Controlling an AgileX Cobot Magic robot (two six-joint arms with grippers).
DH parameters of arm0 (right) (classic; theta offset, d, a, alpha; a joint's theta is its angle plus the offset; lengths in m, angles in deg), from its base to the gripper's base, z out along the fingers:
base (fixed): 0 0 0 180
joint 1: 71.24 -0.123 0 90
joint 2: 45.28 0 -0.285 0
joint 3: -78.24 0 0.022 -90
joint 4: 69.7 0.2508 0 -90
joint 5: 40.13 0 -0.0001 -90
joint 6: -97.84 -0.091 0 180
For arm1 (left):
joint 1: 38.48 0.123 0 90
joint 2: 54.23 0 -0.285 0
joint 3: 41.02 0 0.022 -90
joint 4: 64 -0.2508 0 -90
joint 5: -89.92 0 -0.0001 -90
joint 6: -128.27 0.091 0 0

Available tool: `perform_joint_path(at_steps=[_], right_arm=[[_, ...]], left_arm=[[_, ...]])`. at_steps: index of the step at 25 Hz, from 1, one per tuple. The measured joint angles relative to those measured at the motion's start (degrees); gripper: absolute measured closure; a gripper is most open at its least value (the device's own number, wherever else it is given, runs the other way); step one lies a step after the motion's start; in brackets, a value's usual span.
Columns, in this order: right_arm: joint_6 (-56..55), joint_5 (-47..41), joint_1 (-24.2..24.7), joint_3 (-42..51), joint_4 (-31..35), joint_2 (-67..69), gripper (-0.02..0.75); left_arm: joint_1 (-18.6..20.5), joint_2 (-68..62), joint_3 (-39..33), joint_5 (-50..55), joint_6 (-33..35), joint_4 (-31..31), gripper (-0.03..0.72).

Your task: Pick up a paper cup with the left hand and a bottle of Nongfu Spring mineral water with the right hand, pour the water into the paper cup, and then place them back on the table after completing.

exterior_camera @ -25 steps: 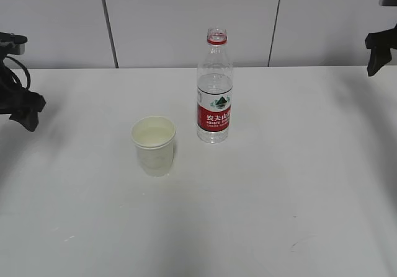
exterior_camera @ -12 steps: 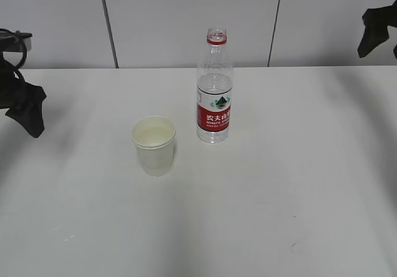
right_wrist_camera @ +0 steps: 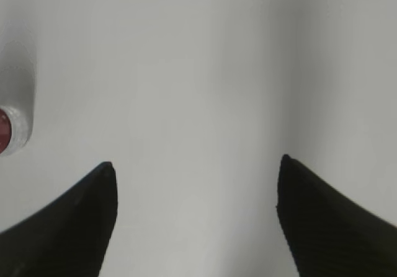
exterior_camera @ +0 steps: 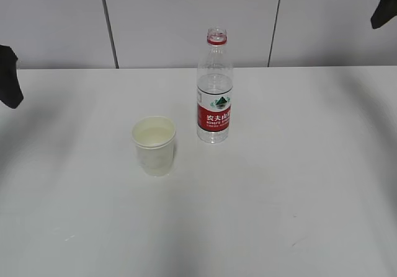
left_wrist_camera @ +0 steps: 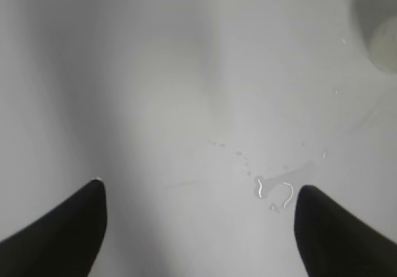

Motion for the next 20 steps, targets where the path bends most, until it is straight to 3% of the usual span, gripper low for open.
perform_joint_path(at_steps=[8,20], right_arm=[[2.86,-0.32,0.00,16.09,0.00,-15.51,0.148],[5.80,-0.46,0.00,37.59,-0.10,-36.78,0.149]], left_arm=[[0.00,8.06,-3.24,0.84,0.17,0.20,0.125],[0.00,28.70,-24.40,0.09,0.21,2.87,0.125]])
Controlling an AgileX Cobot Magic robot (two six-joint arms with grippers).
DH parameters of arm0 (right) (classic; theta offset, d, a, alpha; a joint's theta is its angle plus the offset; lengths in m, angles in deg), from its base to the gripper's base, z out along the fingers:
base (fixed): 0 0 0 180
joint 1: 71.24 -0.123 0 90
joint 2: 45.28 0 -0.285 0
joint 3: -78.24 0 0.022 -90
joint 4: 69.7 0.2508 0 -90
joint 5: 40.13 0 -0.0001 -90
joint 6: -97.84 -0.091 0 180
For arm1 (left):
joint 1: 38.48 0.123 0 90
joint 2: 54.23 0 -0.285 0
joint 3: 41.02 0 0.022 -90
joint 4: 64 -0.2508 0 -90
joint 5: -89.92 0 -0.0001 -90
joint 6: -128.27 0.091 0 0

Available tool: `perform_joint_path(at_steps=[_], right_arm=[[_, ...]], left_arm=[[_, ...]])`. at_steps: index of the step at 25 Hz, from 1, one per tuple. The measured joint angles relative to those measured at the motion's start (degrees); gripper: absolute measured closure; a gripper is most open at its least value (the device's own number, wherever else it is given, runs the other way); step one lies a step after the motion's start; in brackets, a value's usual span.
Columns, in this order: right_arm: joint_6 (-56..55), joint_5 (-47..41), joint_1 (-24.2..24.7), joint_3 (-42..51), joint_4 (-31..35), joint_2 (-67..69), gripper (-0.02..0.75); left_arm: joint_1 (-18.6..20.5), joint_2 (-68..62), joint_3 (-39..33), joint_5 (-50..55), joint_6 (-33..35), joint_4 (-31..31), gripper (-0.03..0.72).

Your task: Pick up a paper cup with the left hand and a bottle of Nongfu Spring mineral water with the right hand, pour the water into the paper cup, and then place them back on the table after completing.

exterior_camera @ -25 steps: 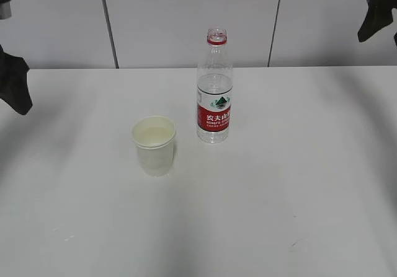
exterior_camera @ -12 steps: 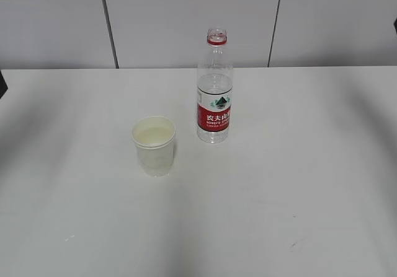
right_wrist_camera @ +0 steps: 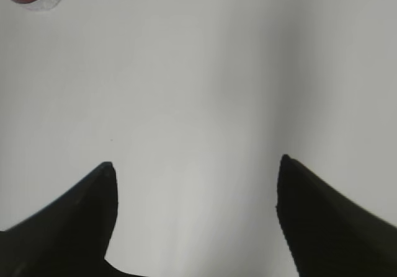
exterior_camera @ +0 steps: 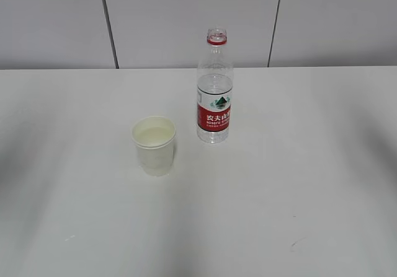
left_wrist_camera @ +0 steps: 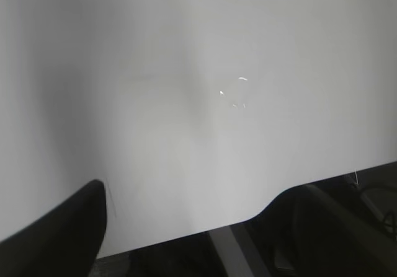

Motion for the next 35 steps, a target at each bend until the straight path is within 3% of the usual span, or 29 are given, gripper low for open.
perform_joint_path(at_steps=[16,24,31,35], right_arm=[[0.34,-0.27,0.00,19.69,0.10,-23.84,0.149],[2.91,-0.41,0.00,30.76,-0.28,-35.94,0.150],[3.51,-0.47,0.00,41.24,-1.94,-47.89,0.150],[3.51,0.01,0.00,42.42,-2.28,-51.37,0.150]], left_arm=[[0.00,36.02,-23.45,-6.29,0.00,4.03,0.125],[0.00,46.91,-24.99,-5.97,0.02,4.03,0.126],[0.00,48.38,-24.99,-5.66,0.02,4.25,0.175],[0.00,48.38,-25.11,-5.77,0.02,4.32,0.189]])
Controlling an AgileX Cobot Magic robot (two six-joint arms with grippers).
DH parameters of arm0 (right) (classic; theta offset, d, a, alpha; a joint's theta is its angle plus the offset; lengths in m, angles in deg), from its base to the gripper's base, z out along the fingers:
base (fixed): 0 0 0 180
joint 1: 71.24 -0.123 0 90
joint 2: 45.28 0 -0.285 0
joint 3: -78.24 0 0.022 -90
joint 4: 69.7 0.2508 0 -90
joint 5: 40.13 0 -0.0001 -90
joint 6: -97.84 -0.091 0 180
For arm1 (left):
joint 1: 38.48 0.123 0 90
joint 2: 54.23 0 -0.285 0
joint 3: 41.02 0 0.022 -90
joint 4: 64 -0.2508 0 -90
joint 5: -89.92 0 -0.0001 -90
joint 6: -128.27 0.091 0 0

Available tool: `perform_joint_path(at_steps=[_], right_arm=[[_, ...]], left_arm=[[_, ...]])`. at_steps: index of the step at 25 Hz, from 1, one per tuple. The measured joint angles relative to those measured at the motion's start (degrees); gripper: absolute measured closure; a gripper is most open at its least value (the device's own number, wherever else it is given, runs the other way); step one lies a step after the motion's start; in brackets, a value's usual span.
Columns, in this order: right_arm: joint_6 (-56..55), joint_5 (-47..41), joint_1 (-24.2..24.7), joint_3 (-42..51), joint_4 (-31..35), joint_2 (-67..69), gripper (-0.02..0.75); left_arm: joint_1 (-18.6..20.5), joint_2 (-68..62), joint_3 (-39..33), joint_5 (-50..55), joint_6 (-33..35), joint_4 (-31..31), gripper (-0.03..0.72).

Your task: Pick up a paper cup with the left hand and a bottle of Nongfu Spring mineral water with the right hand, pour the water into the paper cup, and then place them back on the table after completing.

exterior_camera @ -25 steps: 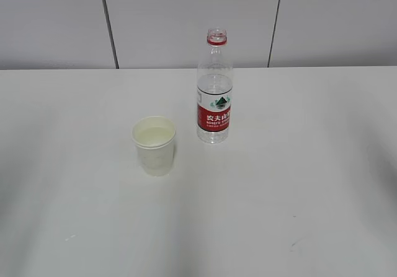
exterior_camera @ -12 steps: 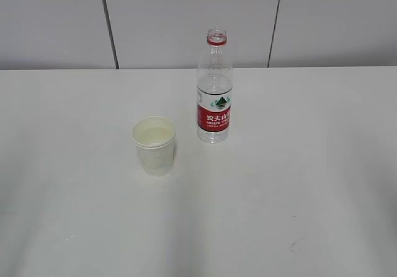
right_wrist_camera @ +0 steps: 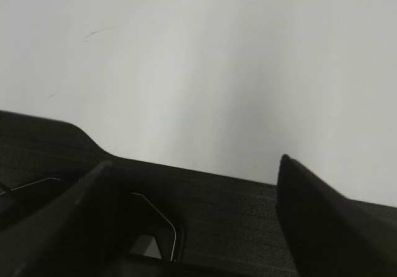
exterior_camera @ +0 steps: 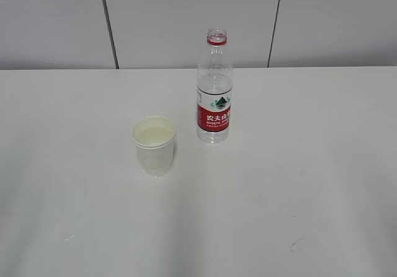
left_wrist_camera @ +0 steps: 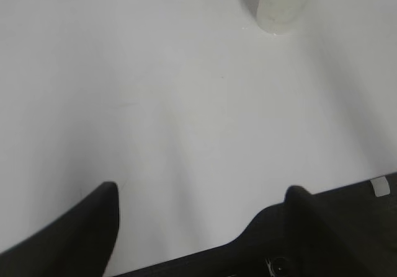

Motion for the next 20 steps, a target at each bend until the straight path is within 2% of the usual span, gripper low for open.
perform_joint_path(at_steps=[9,17,20], right_arm=[[-0.10,3.85,-0.13,1.70,4.08,-2.56,0.150],[-0.24,4.21,-7.72,1.83,4.32,-3.09,0.150],[-0.36,4.21,-8.72,1.83,4.36,-3.44,0.150]], left_arm=[[0.00,0.00,-0.80,-0.64,0.00,0.05,0.206],[0.00,2.04,-0.82,-0.67,0.00,0.05,0.209],[0.00,3.76,-0.82,-0.67,0.00,0.05,0.209]])
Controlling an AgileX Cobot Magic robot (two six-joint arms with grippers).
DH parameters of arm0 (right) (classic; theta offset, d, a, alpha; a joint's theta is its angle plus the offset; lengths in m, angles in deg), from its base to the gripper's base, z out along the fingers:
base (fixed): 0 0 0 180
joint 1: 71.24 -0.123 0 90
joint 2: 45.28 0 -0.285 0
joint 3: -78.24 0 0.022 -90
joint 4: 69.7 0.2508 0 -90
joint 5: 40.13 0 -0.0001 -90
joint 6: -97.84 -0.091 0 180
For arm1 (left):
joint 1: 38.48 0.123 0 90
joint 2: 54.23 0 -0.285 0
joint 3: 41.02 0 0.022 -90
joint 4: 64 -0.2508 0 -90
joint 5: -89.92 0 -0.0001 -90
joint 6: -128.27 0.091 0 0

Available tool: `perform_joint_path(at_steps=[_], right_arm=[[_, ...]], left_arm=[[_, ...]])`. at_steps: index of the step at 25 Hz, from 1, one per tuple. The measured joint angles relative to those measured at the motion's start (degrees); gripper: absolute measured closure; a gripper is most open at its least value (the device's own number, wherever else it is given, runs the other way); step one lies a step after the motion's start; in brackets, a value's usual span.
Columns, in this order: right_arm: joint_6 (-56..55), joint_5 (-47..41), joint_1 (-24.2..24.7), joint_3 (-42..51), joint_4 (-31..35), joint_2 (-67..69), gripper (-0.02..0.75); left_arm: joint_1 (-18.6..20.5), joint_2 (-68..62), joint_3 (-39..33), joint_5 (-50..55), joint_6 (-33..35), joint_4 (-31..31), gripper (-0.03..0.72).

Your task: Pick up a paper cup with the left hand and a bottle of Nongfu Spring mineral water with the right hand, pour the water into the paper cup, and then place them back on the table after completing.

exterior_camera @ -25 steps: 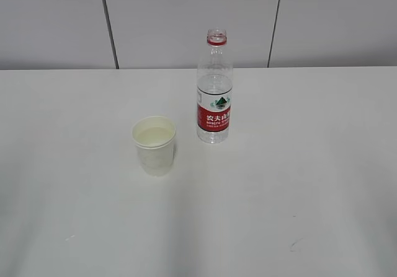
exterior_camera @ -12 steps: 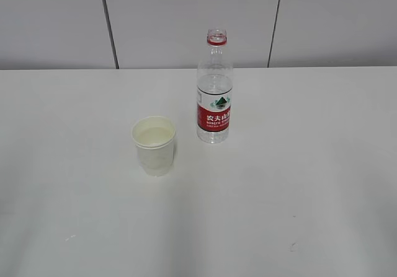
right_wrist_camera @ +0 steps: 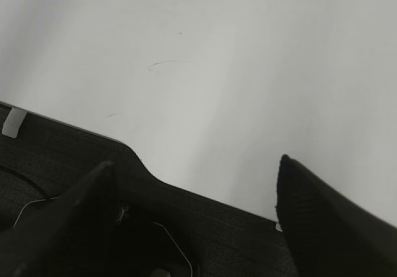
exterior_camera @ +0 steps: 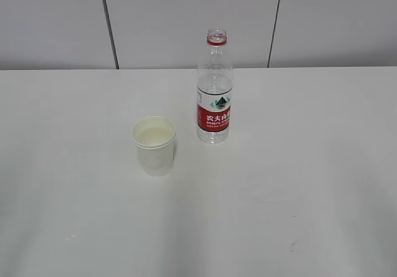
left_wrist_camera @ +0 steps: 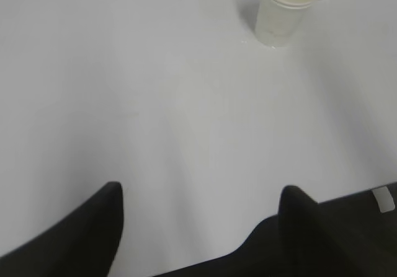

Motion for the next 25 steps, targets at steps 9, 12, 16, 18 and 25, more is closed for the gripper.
perform_joint_path(at_steps=[9,12,16,18,25], right_arm=[[-3.27,0.13,0.00,0.00,-1.23,-12.02,0.150],[-4.02,0.13,0.00,0.00,-1.82,-17.03,0.150],[-8.19,0.15,-0.05,0.08,-4.37,-18.91,0.150],[-10.18,0.25,-0.05,0.27,-5.59,-18.94,0.150],[-11.46,0.37,-0.05,0.36,-6.43,-18.94,0.150]], left_arm=[[0.00,2.14,0.00,0.00,0.00,0.06,0.209],[0.00,2.14,0.00,0.00,0.00,0.06,0.209],[0.00,2.19,0.00,0.00,-0.50,0.06,0.209],[0.00,2.16,0.00,0.00,-0.84,0.00,0.209],[0.00,2.16,0.00,-0.11,-5.23,-1.75,0.209]])
